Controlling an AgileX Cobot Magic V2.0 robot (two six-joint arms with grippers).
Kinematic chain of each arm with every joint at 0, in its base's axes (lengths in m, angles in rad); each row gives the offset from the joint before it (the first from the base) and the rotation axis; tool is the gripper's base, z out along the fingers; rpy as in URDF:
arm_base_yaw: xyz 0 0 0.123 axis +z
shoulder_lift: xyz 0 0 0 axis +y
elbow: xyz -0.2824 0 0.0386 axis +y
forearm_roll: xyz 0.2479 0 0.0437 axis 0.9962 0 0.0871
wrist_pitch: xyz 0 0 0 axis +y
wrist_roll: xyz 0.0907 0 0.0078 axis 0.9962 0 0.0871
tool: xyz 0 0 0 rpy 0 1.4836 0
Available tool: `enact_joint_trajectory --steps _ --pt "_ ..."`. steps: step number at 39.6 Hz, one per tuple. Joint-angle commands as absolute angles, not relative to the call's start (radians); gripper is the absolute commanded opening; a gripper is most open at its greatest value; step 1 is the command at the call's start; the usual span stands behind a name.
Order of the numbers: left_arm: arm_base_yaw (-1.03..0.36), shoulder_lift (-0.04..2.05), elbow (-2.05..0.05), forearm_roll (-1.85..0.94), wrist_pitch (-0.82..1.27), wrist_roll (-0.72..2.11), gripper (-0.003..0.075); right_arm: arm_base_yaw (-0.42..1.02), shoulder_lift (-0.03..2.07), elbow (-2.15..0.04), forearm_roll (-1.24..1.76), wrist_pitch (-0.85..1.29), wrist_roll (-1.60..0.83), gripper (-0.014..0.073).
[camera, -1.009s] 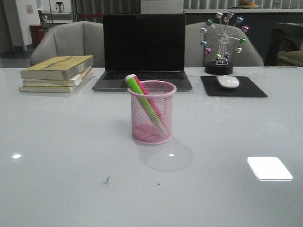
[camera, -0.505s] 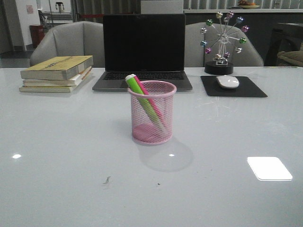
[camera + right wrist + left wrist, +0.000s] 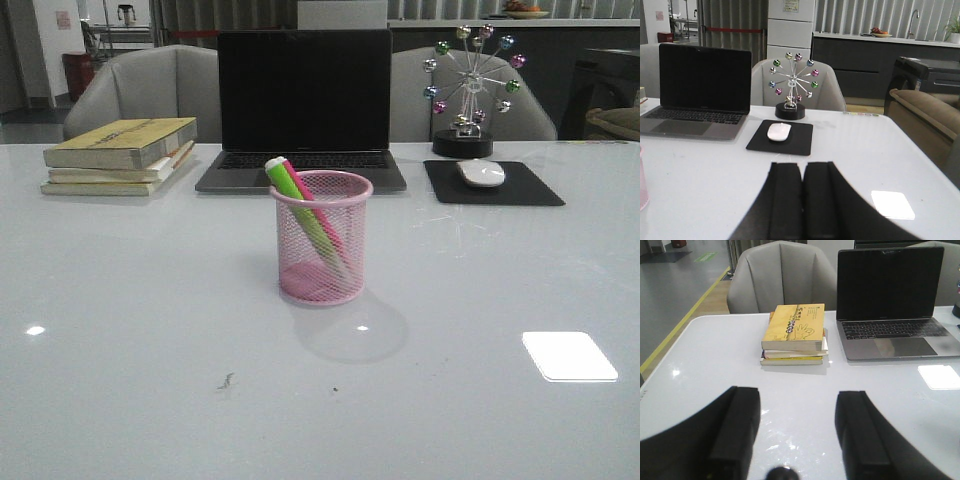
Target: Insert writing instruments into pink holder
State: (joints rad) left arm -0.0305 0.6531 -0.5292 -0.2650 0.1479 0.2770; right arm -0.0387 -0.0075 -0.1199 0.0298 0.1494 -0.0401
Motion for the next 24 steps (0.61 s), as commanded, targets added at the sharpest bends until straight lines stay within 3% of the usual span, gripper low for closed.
enact_joint_trajectory --steps 1,11,24 --pt "-0.031 0.656 -0.560 -0.269 0.062 0.275 0.0403 -0.038 -0.028 -0.104 0.017 0.049 -0.032 0.0050" --pt "-0.031 0.656 -0.560 -0.269 0.062 0.275 0.0403 -0.023 -0.028 0.030 0.017 -0.055 0.010 0.0050" --pt "-0.031 0.656 -0.560 -0.269 0.064 0.275 0.0403 -0.023 -0.028 0.032 0.019 0.036 0.010 0.0050"
